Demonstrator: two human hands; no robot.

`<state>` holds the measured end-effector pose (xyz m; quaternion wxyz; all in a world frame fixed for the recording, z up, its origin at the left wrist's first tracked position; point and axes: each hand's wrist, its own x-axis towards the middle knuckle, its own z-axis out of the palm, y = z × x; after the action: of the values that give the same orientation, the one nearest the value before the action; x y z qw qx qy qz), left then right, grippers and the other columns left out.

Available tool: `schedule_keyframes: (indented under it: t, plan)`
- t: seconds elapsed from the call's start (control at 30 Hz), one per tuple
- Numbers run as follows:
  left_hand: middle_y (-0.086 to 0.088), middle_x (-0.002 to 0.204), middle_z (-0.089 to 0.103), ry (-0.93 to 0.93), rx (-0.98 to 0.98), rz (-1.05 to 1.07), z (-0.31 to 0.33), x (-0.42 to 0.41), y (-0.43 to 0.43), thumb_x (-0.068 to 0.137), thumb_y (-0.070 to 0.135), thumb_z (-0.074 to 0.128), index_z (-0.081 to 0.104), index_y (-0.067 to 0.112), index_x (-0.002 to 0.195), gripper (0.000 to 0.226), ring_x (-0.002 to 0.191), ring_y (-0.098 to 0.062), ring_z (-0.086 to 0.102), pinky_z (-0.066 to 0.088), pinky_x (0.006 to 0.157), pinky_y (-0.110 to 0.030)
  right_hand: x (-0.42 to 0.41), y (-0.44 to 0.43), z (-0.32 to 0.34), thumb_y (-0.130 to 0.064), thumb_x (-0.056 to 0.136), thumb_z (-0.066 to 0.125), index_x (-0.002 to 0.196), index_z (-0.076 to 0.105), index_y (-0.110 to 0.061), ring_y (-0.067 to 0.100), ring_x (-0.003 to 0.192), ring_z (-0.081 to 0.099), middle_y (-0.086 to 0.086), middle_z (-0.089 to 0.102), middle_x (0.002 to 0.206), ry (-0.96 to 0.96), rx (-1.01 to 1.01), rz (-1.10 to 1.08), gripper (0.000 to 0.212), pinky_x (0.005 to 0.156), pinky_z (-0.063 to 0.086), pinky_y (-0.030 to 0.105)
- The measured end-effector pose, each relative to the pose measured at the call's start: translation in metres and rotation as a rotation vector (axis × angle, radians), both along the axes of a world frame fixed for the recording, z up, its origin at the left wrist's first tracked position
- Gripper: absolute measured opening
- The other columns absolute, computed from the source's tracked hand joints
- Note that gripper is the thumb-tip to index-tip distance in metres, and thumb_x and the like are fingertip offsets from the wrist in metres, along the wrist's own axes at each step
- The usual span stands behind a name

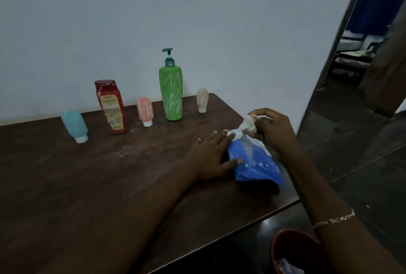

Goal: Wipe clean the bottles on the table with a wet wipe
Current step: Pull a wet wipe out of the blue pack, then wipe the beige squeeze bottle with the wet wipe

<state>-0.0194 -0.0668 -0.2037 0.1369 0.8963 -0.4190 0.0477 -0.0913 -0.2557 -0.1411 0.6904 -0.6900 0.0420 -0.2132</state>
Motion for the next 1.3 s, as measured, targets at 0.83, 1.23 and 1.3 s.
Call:
schedule_keyframes:
  t: [0.83,1.23,1.3]
  plan:
    - [-0.019,0.120,0.062,0.196,-0.648,0.727,0.000,0.145,-0.062,0.086,0.029,0.066,0.049,0.003,0.121,0.047,0.115,-0.039,0.056,0.048,0.089,-0.044,0.166,-0.008,0.003,0.003,0.079,0.077,0.089,0.073,0.005,0.020,0.074,0.074,0.016,0.075,0.087,0.180,-0.048,0.014,0.011,0.059,0.057,0.021]
    - [-0.020,0.135,0.056,0.210,-0.672,0.896,-0.002,0.189,-0.097,0.086,0.027,0.074,0.046,-0.003,0.131,0.060,0.128,-0.037,0.051,0.042,0.104,-0.045,0.201,-0.018,-0.019,0.015,0.076,0.069,0.077,0.071,0.004,0.031,0.081,0.073,0.022,0.073,0.088,0.195,0.127,-0.015,0.011,0.070,0.061,0.036]
    - [-0.020,0.135,0.055,0.196,-0.671,0.909,-0.002,0.192,-0.097,0.087,0.022,0.072,0.046,-0.003,0.131,0.057,0.127,-0.037,0.052,0.043,0.104,-0.044,0.202,-0.018,-0.017,0.017,0.078,0.066,0.083,0.071,0.008,0.031,0.080,0.071,0.023,0.071,0.086,0.217,0.170,0.002,0.011,0.065,0.061,0.031]
